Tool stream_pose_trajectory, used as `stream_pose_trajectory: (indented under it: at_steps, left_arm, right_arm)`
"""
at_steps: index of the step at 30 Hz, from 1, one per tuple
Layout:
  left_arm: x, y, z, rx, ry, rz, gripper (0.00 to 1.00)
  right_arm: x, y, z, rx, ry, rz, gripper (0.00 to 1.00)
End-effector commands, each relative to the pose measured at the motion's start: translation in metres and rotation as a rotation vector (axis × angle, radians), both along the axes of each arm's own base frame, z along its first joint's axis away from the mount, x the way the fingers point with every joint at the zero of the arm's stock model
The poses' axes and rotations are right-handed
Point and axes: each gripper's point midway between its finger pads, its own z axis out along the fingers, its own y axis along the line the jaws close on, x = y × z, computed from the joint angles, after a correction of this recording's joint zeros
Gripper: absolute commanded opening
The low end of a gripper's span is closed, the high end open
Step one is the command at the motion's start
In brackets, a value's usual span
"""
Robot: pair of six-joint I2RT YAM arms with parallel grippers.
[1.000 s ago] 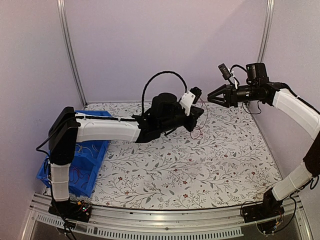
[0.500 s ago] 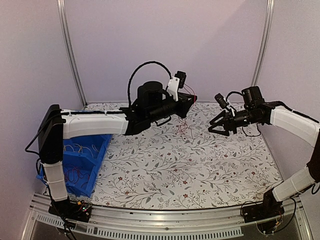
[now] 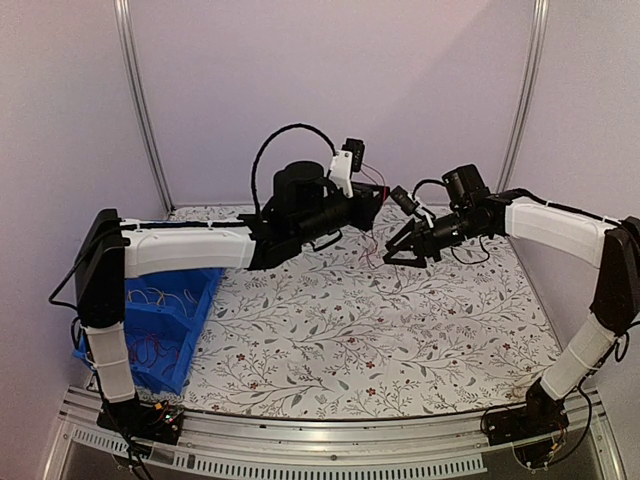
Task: Untangle the cables
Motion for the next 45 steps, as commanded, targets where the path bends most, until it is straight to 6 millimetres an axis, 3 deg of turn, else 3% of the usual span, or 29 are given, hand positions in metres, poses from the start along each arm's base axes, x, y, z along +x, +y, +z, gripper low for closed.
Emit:
stream_pose_trajectory:
  at_steps: [1,10,14,19,23,29,34,37,40,45]
  left_arm:
    - [-0.002,0.009,0.028,-0.046,-0.041,0.042,0.00]
    - [-0.010,0.011,0.037,-0.037,-0.098,0.153,0.00]
    - [-0.015,0.004,0.038,-0.042,-0.102,0.126,0.00]
    - [-0.019,0.000,0.039,-0.048,-0.101,0.106,0.00]
    - [-0.020,0.001,0.040,-0.052,-0.103,0.103,0.00]
    - [-0.022,0.000,0.038,-0.056,-0.102,0.092,0.00]
    - [-0.023,0.001,0.035,-0.059,-0.097,0.085,0.00]
    - [-0.026,0.002,0.036,-0.071,-0.099,0.076,0.00]
    - [-0.033,0.002,0.041,-0.102,-0.117,0.045,0.00]
    - [-0.045,0.002,0.050,-0.157,-0.156,-0.006,0.00]
  right_arm:
    - [0.006,0.009,0.002,0.024,0.092,0.001,0.68]
    - [0.005,0.013,-0.002,0.036,0.171,0.001,0.65]
    - [0.015,0.013,0.001,0.031,0.145,-0.040,0.64]
    - [0.032,0.010,-0.009,-0.010,0.150,-0.113,0.61]
    - [0.033,0.011,-0.013,0.003,0.183,-0.107,0.50]
    - [0.031,0.010,-0.006,0.030,0.165,-0.095,0.19]
    - [0.030,0.003,0.003,0.045,0.115,-0.102,0.08]
    - [0.031,-0.001,0.008,0.058,0.113,-0.109,0.10]
    - [0.031,-0.001,0.007,0.068,0.142,-0.106,0.26]
    - [0.031,0.003,0.005,0.085,0.195,-0.086,0.35]
